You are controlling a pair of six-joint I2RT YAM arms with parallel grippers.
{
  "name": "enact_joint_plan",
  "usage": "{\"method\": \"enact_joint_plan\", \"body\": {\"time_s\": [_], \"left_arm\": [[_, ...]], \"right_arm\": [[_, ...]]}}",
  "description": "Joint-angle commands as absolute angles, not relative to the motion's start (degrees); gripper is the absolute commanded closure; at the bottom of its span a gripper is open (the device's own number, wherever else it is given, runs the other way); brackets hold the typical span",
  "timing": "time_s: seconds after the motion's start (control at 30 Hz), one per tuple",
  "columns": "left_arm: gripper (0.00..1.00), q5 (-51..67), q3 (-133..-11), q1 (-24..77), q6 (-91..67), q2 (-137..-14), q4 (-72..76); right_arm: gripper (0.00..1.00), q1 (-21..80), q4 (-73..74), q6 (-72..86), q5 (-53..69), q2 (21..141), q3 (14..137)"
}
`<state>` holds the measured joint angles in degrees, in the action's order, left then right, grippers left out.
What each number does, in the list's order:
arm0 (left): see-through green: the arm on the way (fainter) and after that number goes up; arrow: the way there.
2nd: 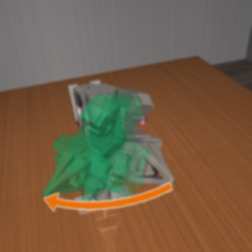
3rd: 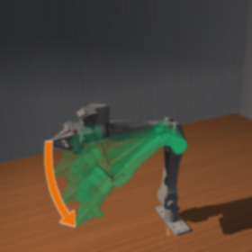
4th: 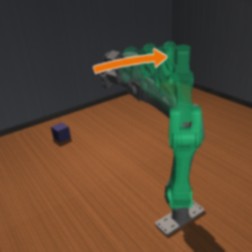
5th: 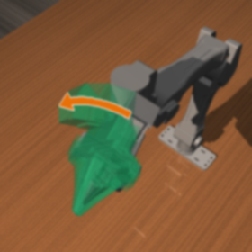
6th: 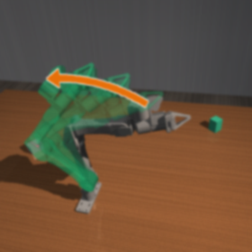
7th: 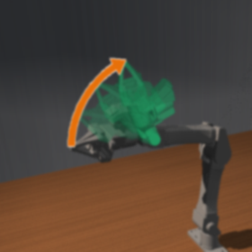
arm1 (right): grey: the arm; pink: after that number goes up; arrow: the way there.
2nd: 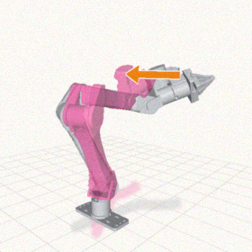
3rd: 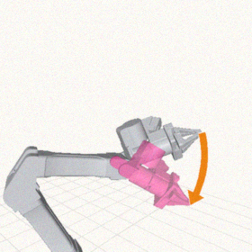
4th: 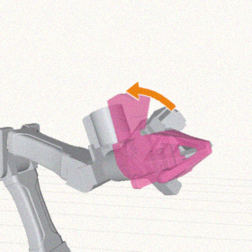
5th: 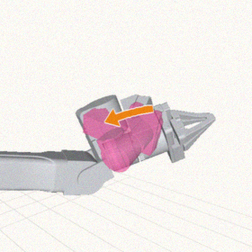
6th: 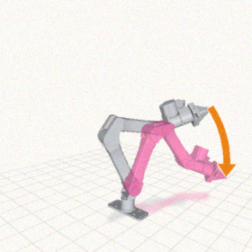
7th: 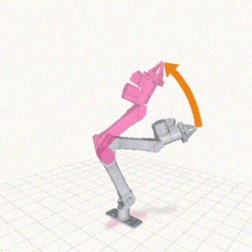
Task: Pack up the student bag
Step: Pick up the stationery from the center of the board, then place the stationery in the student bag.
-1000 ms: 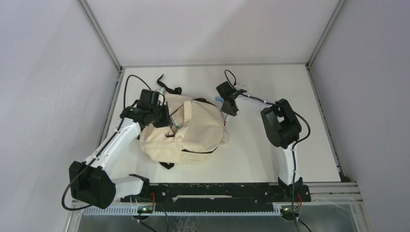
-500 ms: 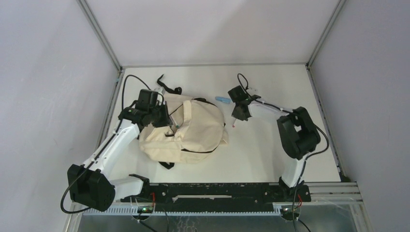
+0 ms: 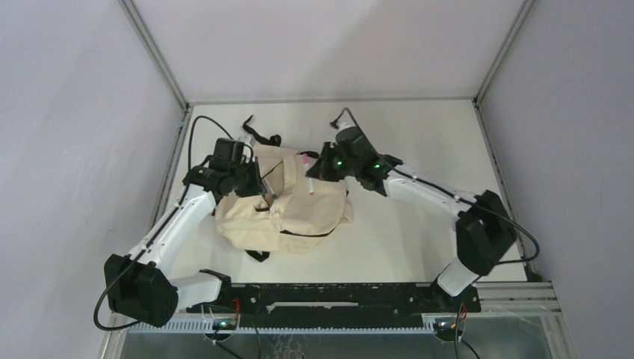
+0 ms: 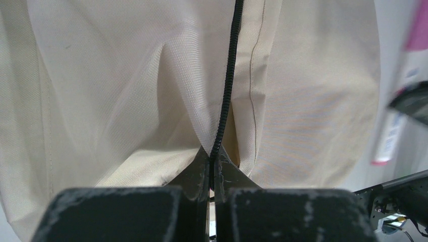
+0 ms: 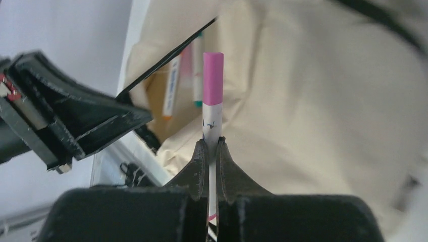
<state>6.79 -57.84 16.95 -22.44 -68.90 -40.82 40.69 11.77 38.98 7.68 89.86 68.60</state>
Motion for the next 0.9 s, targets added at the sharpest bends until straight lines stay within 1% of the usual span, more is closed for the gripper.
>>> {"method": "enact_joint_plan", "body": {"time_s": [0.0, 0.13, 0.3, 0.47, 0.5, 0.53, 0.57, 0.6, 0.63, 0.7, 0.73, 0.8, 0.87], "left_arm": [[1.00, 8.0, -57.7, 16.4, -22.1, -68.2, -37.5], [1.00, 8.4, -57.8, 16.5, -22.0, -68.4, -37.5], [1.00, 9.0, -57.5, 16.4, -22.1, -67.8, -37.2], [1.00, 9.8, -56.6, 16.4, -22.1, -66.9, -36.6], [1.00, 10.2, -56.2, 16.4, -22.1, -66.8, -36.4], [1.00, 10.4, -55.9, 16.4, -22.2, -66.8, -36.3], [1.00, 10.6, -55.7, 16.4, -22.3, -66.9, -36.2], [1.00, 10.8, -55.5, 16.4, -22.3, -66.9, -36.1], [1.00, 10.9, -55.3, 16.4, -22.3, -66.9, -36.1], [1.00, 10.8, -55.0, 16.4, -22.2, -66.9, -35.9], [1.00, 10.7, -55.0, 16.4, -22.2, -66.9, -35.9], [1.00, 10.7, -54.9, 16.5, -22.4, -67.1, -35.5], [1.00, 10.8, -55.1, 16.4, -22.4, -67.5, -35.4]], "right_arm": [[1.00, 45.2, 8.9, 36.8, 19.4, 96.8, 74.8], [1.00, 47.8, 9.6, 38.6, 21.8, 103.2, 79.7], [1.00, 47.8, 10.6, 42.4, 22.9, 109.8, 86.1], [1.00, 46.4, 12.0, 50.2, 20.6, 117.6, 94.9], [0.98, 46.1, 12.2, 51.5, 20.1, 119.0, 96.3], [0.87, 45.8, 12.5, 52.5, 19.5, 120.1, 97.7], [0.71, 45.7, 12.9, 52.6, 19.3, 120.9, 99.0], [0.58, 45.8, 13.5, 52.1, 19.5, 121.4, 100.1], [0.51, 45.9, 14.5, 51.1, 19.4, 121.2, 100.7], [0.44, 46.4, 16.2, 49.2, 17.3, 119.9, 100.5], [0.43, 46.5, 16.9, 48.7, 16.6, 119.1, 100.0], [0.45, 46.4, 16.9, 48.2, 16.4, 117.5, 97.9], [0.50, 46.2, 16.5, 47.6, 16.4, 115.6, 95.0]]}}
